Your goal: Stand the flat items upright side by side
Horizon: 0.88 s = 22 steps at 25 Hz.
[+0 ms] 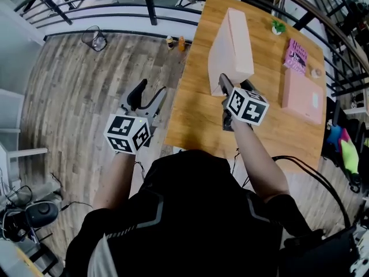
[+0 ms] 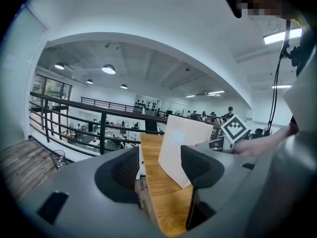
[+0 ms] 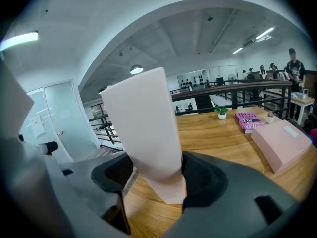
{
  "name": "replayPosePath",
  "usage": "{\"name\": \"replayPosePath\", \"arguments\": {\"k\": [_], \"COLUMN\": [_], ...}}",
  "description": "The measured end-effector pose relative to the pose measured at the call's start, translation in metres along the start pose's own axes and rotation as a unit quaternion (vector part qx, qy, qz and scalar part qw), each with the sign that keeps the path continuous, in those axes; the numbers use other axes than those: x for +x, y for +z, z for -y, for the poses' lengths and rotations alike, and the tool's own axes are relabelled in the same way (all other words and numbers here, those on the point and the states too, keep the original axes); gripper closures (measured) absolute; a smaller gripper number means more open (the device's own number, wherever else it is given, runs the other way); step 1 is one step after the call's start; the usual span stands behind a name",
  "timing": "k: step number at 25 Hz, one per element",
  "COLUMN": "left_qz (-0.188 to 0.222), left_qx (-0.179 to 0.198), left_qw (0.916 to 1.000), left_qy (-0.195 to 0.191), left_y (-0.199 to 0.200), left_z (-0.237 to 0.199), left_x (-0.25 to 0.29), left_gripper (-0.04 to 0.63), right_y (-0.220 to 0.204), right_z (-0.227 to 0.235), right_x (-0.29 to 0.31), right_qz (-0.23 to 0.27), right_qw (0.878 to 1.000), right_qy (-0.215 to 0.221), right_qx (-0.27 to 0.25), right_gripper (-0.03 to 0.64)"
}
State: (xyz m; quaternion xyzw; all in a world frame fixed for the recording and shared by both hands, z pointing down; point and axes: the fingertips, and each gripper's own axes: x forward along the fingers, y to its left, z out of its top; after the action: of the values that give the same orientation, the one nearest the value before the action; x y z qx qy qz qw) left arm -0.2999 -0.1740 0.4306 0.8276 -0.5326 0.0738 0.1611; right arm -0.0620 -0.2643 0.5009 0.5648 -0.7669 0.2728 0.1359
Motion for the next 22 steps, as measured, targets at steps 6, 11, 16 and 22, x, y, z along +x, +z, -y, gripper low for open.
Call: {"name": "replayPosePath", "arguments": {"k": [6,11,16,22], "left_qz": [0.020,0.041,0.054,0.057], "left_qx": [0.009,0.006,0.000,-0.007], "left_qw": [0.9993,0.9967,0.9925,0.9881], "left_qy": [0.031,0.070,0.109,0.143], "left_y": [0.008,0.018,0.023,0.021], "left_z": [-0.018,-0.040,-0.059,-0.070], "left_x": [-0.028,-0.060,-0.088,-0.108], "left_gripper": [0.318,0.325,0.331,0.332], "right_y": [0.010,0.024,0.041,0.061], "right_z": [-0.021,-0.034,-0.036,-0.037], "right_x": [0.022,0.051,0.078,0.109], "right_qz": [0.006,0.013,0.022,0.029], "right_qw": [0.999,0.999,0.998,0.998], "right_qy": [-0.032,-0.035,-0.045,-0.054], "right_qx": [0.013,0.017,0.023,0.030], "right_gripper": [0.301,0.301,0.302,0.302]}}
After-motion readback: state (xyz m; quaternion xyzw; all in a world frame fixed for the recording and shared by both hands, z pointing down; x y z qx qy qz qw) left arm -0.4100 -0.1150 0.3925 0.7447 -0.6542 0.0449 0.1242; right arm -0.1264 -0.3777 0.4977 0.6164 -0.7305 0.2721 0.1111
